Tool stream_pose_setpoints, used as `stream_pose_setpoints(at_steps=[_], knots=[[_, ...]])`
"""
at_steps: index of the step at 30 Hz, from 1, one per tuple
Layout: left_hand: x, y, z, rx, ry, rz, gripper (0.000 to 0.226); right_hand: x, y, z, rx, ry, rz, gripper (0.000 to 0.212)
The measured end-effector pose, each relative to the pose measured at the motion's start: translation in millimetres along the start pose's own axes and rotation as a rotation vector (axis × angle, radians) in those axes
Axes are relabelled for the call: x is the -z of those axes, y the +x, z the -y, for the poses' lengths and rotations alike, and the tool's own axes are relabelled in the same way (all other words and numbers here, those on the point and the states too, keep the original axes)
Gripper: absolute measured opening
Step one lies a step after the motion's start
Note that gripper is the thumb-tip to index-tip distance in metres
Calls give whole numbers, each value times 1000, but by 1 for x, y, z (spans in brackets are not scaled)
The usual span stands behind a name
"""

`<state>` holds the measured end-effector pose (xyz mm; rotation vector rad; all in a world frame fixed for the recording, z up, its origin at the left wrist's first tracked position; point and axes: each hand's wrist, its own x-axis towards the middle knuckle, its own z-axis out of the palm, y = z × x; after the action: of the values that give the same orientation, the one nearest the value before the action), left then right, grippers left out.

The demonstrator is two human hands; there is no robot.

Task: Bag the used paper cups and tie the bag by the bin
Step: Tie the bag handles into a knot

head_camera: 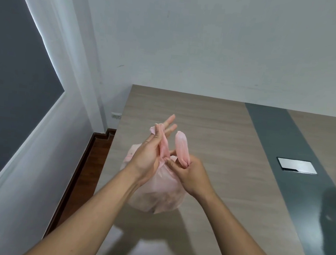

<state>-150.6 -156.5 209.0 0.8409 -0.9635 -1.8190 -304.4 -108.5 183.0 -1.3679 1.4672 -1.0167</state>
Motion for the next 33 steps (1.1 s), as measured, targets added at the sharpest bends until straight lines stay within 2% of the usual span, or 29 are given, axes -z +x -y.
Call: stream_pose_setpoints(at_steps=[3,5,7,9,11,12,15,18,21,23,26,28,31,33], knots=[[2,-2,-3,-5,-22,26,59,-2,2,0,-23,34,-4,15],[8,-6,-7,-13,-2,34,72,-1,2,4,-20,50,2,18],[22,-11,-14,-63,219,19,91,3,3,10,-24,103,-2,13],[42,-18,-16,-147,514,50,96,8,3,15,-30,138,11,10],[55,-27,-12,-129,622,84,98,11,3,19,-30,172,4,10],[56,-32,-9,-125,668,97,93,12,4,21,-32,197,-1,10],[41,-32,7,-210,808,133,55,9,4,28,-37,263,38,12],[20,-28,13,-189,596,27,41,3,1,33,-11,294,37,17],[17,-22,17,-185,302,-178,48,1,0,30,-21,281,-6,28],[20,-17,18,-122,113,-252,53,3,3,21,-97,292,-75,36],[19,-11,17,-58,-118,-250,38,7,3,11,-224,394,-70,44],[19,-7,17,-28,-205,-252,36,9,0,8,-275,479,-46,43],[20,-9,14,-2,-165,-177,51,8,1,3,-276,585,-149,43],[21,-11,14,12,-114,-127,65,6,2,2,-259,803,-179,40]])
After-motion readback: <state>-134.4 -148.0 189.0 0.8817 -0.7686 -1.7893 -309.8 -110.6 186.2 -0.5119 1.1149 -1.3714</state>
